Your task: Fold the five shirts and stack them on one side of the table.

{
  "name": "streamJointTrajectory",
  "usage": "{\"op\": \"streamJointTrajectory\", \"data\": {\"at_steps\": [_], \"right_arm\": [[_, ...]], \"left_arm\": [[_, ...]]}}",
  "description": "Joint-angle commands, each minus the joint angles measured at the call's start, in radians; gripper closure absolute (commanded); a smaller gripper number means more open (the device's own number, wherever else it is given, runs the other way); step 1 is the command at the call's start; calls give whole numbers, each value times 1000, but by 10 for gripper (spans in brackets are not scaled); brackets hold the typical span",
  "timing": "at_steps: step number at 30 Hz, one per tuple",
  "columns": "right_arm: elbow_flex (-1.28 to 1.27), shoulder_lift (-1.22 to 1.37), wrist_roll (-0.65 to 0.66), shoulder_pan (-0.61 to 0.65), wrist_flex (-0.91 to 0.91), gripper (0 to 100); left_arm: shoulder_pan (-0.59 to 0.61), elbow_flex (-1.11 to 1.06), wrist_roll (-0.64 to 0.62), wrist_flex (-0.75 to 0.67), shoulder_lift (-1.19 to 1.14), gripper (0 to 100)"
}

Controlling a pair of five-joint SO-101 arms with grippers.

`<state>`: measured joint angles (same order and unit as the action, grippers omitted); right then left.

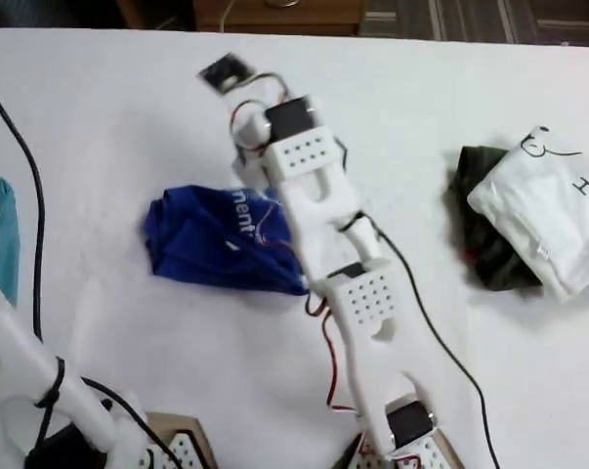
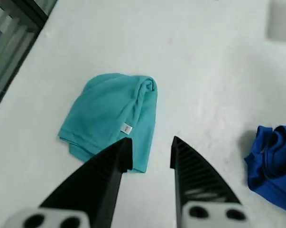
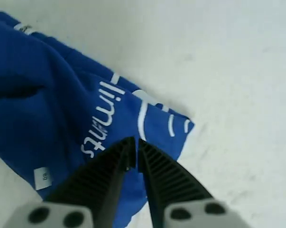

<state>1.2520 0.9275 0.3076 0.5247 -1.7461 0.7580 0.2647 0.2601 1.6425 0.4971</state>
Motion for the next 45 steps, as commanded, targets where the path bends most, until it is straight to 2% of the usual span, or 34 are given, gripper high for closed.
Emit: {"op": "streamJointTrajectory", "data": {"at_steps": [1, 5, 13, 18, 25, 30, 40, 42, 45], "right_arm": [[-32, -81, -11, 44, -24, 981], [-32, -81, -11, 87, -16, 981], [-34, -38, -11, 122, 71, 981], [-34, -15, -5, 139, 70, 974], [-34, -8, 32, 206, 51, 837], [-43, -4, 38, 232, 82, 837], [-32, 105, 32, 228, 128, 838], [-32, 107, 31, 228, 133, 871], [-32, 101, 31, 228, 142, 974]], "left_arm": [[77, 102, -72, -25, 25, 843], [97, 77, -54, -63, 23, 842], [103, -220, 60, -71, 26, 842], [112, -295, 75, -66, 26, 841], [112, -355, 121, -55, 29, 841], [114, -403, 130, -60, 31, 841], [193, -414, 132, -63, 25, 840], [199, -414, 132, -63, 25, 840], [204, -414, 132, -63, 25, 840]]}}
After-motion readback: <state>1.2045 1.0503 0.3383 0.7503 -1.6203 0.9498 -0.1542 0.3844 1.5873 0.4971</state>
